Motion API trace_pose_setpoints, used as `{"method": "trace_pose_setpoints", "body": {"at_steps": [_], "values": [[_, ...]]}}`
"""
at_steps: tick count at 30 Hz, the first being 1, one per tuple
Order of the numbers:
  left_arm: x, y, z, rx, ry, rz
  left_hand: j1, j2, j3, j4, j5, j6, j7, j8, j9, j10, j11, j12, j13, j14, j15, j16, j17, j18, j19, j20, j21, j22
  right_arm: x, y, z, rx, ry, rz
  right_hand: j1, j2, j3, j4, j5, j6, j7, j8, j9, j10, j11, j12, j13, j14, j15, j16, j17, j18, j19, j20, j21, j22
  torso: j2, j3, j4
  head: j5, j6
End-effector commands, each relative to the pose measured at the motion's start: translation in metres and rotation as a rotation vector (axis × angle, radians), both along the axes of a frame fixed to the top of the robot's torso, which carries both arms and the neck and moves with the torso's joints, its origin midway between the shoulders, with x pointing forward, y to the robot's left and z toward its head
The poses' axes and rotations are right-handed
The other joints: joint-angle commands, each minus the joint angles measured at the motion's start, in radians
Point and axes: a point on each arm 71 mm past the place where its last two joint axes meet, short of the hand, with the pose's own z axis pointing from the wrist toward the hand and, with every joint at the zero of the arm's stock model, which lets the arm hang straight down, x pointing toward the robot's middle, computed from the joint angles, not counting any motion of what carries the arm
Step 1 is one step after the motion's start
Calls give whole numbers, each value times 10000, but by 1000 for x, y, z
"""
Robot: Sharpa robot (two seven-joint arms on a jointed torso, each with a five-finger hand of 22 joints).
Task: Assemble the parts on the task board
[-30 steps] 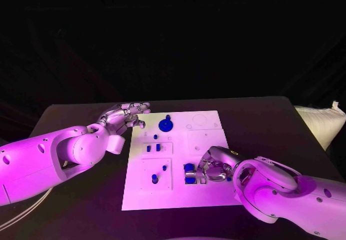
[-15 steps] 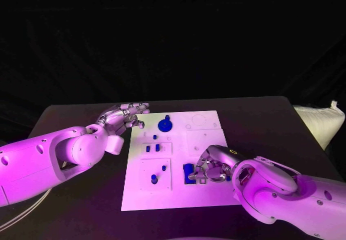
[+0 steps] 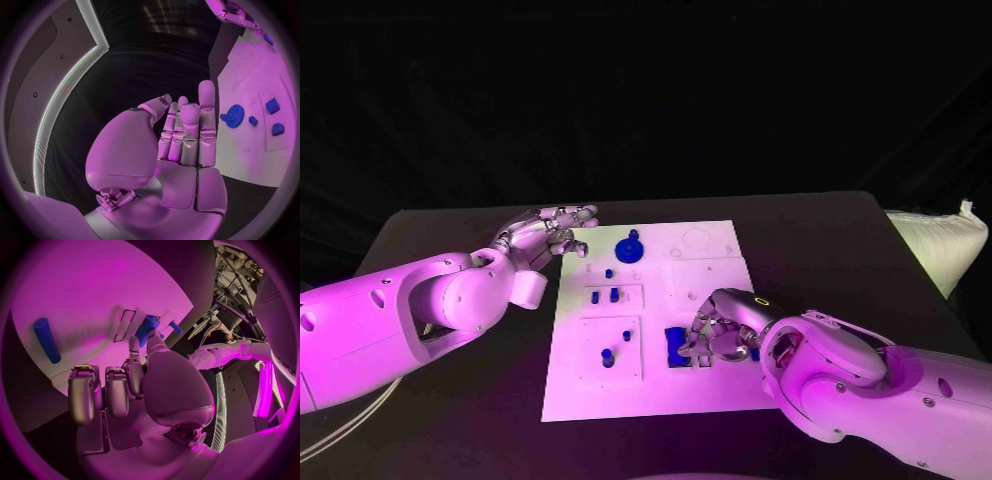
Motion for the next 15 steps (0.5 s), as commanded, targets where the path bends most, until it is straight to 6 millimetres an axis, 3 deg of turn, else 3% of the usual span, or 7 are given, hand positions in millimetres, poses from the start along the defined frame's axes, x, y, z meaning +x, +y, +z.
{"method": "trace_pose_setpoints", "body": {"at_steps": [1,4,8,15], "values": [[-1,-3,1,-107,-72,-216,-28,35,-14,-26,23,-55,14,55,-8,-82,-4,57,14,-69,-6,-25,-9,110,33,20,-31,-9,-2,-3,3,285,-237,-174,-171,-34,-125,72,39,52,35,61,29,276,-79,1,-363,975,-77,36,2230,-194,630,-50,29,1677,-5,8,2,-24,-2],[-1,-2,1,-100,-66,-209,-28,35,-14,-26,23,-55,14,55,-8,-82,-4,57,14,-69,-6,-25,-9,110,33,20,-31,-9,-4,-12,6,776,-149,-492,-308,-72,-187,177,207,-132,95,-31,15,246,-36,-82,-394,968,-51,16,2197,-179,604,-39,-19,1623,-9,10,-1,-43,-11],[-1,-3,1,-107,-56,-238,-28,35,-14,-26,23,-55,14,55,-8,-82,-4,57,14,-69,-6,-25,-9,110,33,20,-31,-9,-4,-34,14,1126,151,-1070,-261,-47,-166,201,533,-503,246,-271,-51,195,85,-176,-419,975,42,35,2231,-178,597,26,-31,1614,-8,-19,20,-122,20],[-2,-5,1,-122,-47,-285,-42,43,-21,-25,25,-71,20,56,-10,-107,2,78,14,-74,-1,-19,-20,109,34,23,-39,-15,0,-72,33,55,-415,-1124,28,193,-19,112,804,-1081,533,-830,-368,61,325,-508,-558,986,248,72,2297,-185,595,202,-16,1642,-2,-24,-20,-278,61]]}}
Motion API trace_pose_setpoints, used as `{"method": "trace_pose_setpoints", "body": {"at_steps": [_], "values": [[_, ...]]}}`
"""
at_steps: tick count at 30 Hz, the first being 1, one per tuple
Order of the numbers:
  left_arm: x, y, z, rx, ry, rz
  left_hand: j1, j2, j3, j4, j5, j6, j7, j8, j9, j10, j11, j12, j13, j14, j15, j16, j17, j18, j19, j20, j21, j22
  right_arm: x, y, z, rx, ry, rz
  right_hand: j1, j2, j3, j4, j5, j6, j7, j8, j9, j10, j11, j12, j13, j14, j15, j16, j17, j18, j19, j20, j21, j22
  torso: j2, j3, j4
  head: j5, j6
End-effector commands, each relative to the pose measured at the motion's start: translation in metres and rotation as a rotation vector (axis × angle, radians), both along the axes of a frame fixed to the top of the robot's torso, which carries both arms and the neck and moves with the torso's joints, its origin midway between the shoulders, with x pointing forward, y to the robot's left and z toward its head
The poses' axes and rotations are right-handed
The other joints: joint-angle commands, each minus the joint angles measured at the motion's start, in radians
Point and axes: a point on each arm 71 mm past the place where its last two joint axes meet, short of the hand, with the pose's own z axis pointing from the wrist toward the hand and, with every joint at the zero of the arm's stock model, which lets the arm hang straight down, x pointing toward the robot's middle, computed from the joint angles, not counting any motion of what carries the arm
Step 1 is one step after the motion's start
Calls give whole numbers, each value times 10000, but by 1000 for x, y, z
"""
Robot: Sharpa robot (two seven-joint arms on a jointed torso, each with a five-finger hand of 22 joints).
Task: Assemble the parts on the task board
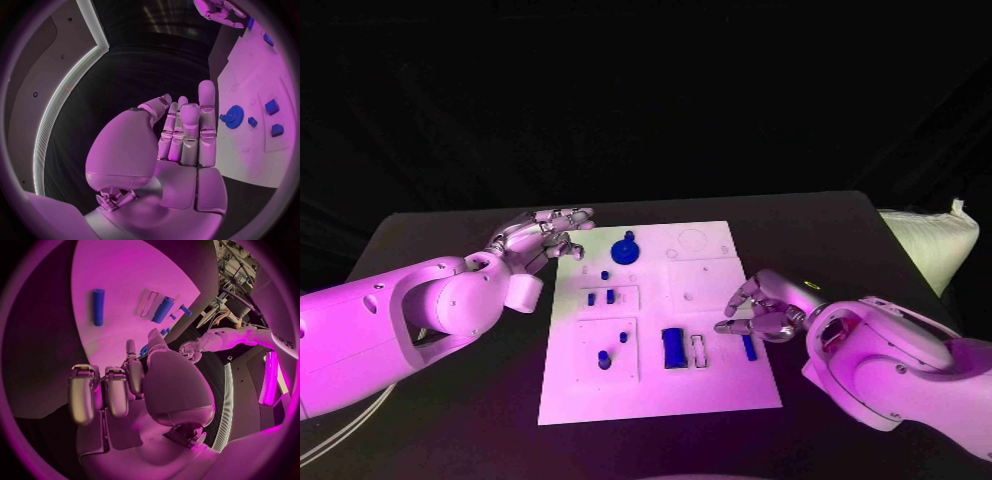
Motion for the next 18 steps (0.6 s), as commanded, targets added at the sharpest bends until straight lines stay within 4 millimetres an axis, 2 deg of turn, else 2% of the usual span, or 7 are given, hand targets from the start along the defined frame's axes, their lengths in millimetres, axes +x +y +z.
{"method": "trace_pose_setpoints", "body": {"at_steps": [1,3,4,7,18], "values": [[-1,-4,1,-114,-75,-228,-42,43,-21,-25,25,-72,20,56,-10,-99,-6,31,14,-74,-1,-20,-22,109,34,23,-39,-16,-3,-6,4,-562,-208,487,195,200,59,3,68,-86,16,-107,-91,23,75,-124,-656,992,80,83,2306,-187,602,97,-3,1658,7,-1,-26,-103,34],[-1,-4,1,-117,-78,-231,-42,43,-21,-25,25,-72,20,56,-10,-99,-6,31,14,-74,-1,-20,-22,109,34,23,-39,-16,-3,-12,4,-1015,-259,536,192,208,57,14,63,-45,16,-112,-112,26,78,-116,-649,998,89,101,2337,-196,616,110,25,1692,7,18,-28,-152,55],[-1,-4,1,-119,-79,-234,-42,43,-21,-25,25,-72,20,56,-10,-99,-6,31,14,-74,-1,-20,-22,109,34,23,-39,-16,-4,-17,3,-1343,-240,537,189,215,55,23,60,-14,14,-115,-127,38,78,-81,-628,1003,93,114,2359,-203,627,118,48,1719,-2,6,-27,-193,50],[-1,-4,1,-122,-83,-236,-42,43,-21,-25,25,-72,20,56,-10,-99,-6,31,14,-74,-1,-20,-22,109,34,23,-39,-16,-5,-23,0,-1794,-212,534,164,231,47,53,62,27,12,-131,-159,61,79,-28,-597,1009,96,132,2391,-213,646,129,83,1760,-2,1,-37,-235,52],[-1,-4,1,-126,-90,-235,-42,43,-21,-25,25,-72,20,56,-10,-99,-6,31,14,-74,-1,-20,-22,109,34,23,-39,-16,-9,-29,-19,-2973,44,809,-101,314,-48,404,436,298,-27,-227,-366,82,57,-60,-584,1003,92,116,2366,-203,631,158,64,1743,3,-2,-9,-272,54]]}}
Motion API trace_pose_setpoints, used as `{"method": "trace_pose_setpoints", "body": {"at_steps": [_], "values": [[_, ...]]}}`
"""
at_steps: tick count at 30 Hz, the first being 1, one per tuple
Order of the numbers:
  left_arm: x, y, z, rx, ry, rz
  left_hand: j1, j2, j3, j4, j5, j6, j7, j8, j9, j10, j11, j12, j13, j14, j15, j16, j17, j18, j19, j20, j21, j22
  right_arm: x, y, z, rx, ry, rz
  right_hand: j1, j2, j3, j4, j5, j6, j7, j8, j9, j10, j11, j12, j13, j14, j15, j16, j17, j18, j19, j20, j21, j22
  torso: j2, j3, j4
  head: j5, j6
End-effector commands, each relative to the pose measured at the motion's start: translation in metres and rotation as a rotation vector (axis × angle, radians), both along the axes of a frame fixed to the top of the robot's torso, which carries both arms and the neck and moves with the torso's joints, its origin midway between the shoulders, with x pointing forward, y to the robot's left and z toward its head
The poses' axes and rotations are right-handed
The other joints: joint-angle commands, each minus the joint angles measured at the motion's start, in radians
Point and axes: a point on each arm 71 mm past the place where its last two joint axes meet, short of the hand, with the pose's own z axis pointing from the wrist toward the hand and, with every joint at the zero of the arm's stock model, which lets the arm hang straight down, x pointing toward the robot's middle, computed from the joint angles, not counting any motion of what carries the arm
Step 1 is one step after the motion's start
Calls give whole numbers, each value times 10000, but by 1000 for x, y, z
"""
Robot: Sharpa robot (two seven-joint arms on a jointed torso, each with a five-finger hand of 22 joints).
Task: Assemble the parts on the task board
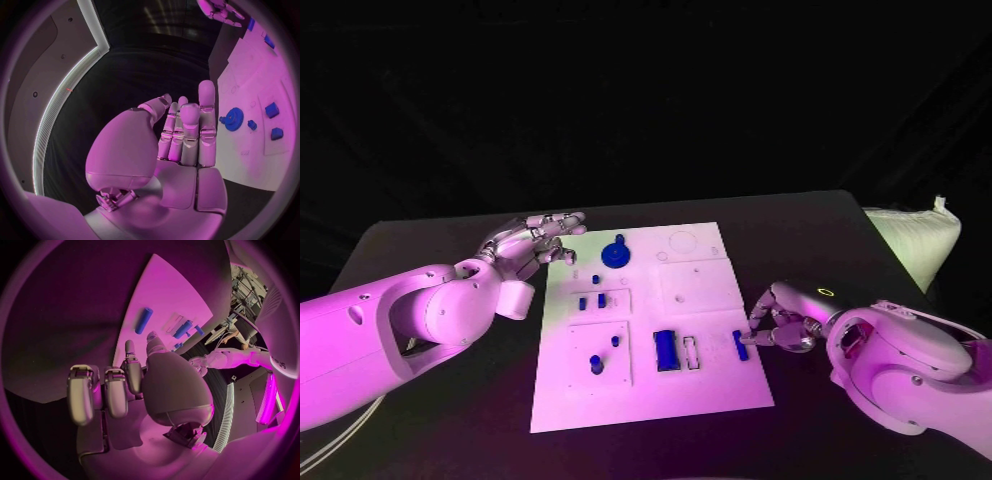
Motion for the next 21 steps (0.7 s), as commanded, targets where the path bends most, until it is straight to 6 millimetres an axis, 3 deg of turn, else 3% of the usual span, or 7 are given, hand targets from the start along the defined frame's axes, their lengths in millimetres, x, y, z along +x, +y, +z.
{"method": "trace_pose_setpoints", "body": {"at_steps": [1,21], "values": [[-1,-2,1,-114,-96,-196,-42,43,-21,-25,25,-71,20,57,-10,-36,3,31,15,-74,-1,-20,-10,109,34,23,-39,-17,-2,3,-7,-955,24,477,-82,11,2,56,47,89,-2,-36,-16,135,3,-72,-1012,970,56,20,2368,-98,631,88,-6,1736,8,1,18,-8,-7],[-1,-1,1,-92,-81,-165,-42,43,-21,-25,25,-71,20,57,-10,-36,3,31,15,-74,-1,-20,-10,109,34,23,-39,-17,-3,19,-22,-1221,267,1016,198,71,115,7,139,262,-60,-89,-125,157,-47,-39,-973,981,18,52,2422,-111,651,66,37,1789,10,-1,13,129,-86]]}}
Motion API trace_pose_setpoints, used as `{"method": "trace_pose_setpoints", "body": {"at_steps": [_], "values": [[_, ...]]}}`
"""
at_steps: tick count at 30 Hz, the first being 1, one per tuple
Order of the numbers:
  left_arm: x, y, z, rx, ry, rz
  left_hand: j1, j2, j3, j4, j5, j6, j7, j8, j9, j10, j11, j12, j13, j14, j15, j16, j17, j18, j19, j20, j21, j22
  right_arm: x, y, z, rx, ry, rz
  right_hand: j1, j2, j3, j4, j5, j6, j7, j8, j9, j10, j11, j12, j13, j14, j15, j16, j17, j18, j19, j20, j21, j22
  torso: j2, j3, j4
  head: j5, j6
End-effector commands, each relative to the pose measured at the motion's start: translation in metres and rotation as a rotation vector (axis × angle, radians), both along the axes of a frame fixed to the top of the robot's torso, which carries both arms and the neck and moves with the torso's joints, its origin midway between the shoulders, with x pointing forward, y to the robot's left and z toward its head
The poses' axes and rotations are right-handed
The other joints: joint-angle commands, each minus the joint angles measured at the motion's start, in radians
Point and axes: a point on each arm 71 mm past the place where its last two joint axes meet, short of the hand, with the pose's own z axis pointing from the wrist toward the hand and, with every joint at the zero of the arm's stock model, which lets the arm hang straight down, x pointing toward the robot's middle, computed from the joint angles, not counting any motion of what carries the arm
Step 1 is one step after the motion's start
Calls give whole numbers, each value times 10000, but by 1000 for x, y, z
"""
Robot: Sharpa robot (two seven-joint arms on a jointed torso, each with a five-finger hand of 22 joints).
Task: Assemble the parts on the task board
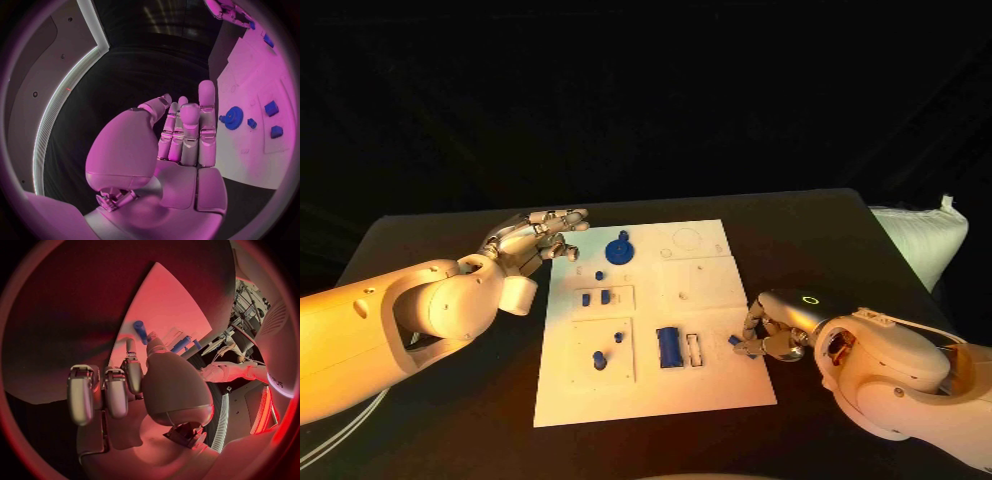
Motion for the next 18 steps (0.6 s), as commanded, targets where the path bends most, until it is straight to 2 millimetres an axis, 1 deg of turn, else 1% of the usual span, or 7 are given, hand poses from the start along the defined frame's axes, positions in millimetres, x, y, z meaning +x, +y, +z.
{"method": "trace_pose_setpoints", "body": {"at_steps": [1,2,3,5,6,10,18], "values": [[-1,-2,1,-103,-82,-189,-42,43,-21,-25,25,-72,20,57,-10,-36,3,32,15,-74,-1,-20,-11,109,34,23,-39,-8,-1,1,-6,-545,192,273,271,69,113,-47,57,95,-25,-38,-40,156,-53,-4,-970,982,11,54,2428,-129,652,61,41,1796,-2,-1,-6,22,-3],[-1,-2,1,-103,-81,-191,-42,43,-21,-25,25,-72,20,57,-10,-36,3,32,15,-74,-1,-20,-11,109,34,23,-39,-8,-1,2,-7,-639,190,343,380,86,161,-102,0,125,-37,-46,-56,158,-66,-1,-965,983,-1,59,2435,-131,655,53,47,1803,-1,-4,-10,27,-2],[-1,-2,1,-103,-80,-193,-42,43,-21,-25,25,-72,20,57,-10,-36,3,32,15,-74,-1,-20,-11,109,34,23,-39,-8,-1,3,-7,-727,167,406,551,128,250,-190,-247,163,-48,-65,-84,158,-79,-2,-960,986,-15,67,2450,-133,659,34,56,1815,1,-3,-12,27,-3],[-1,-2,1,-102,-76,-194,-42,43,-21,-25,25,-72,20,57,-10,-36,3,32,15,-74,-1,-20,-11,109,34,23,-39,-8,0,5,-9,-1040,60,620,1016,246,562,-427,-1146,233,-88,-120,-153,156,-117,-10,-950,993,-42,87,2482,-140,669,-5,78,1843,1,-3,-10,29,-8],[-1,-2,1,-101,-74,-195,-42,43,-21,-25,25,-72,20,57,-10,-36,3,32,15,-74,-1,-20,-11,109,34,23,-39,-8,0,5,-10,-1236,20,742,1259,258,713,-571,-1252,266,-113,-129,-170,155,-142,-7,-944,998,-68,101,2506,-147,678,-11,96,1865,-1,-1,-7,39,-15],[-1,-2,1,-93,-66,-186,-42,43,-21,-25,25,-72,20,57,-10,-36,3,32,15,-74,-1,-20,-11,109,34,23,-39,-8,-2,7,-15,-2069,-13,1195,1634,134,987,-839,-1279,393,-135,-143,-217,156,-164,9,-922,1017,-91,151,2589,-167,708,-40,155,1934,-9,-5,14,29,-41],[-1,-1,1,-74,-46,-170,-52,52,-28,-28,26,-71,17,67,-8,-48,1,60,17,-75,2,-10,-16,109,35,26,-46,-14,-4,10,-20,-2946,40,1654,1629,6,1089,-868,-1288,518,-149,-144,-252,160,-175,-8,-922,1024,-98,171,2622,-175,720,-53,178,1964,-6,0,-9,63,-55]]}}
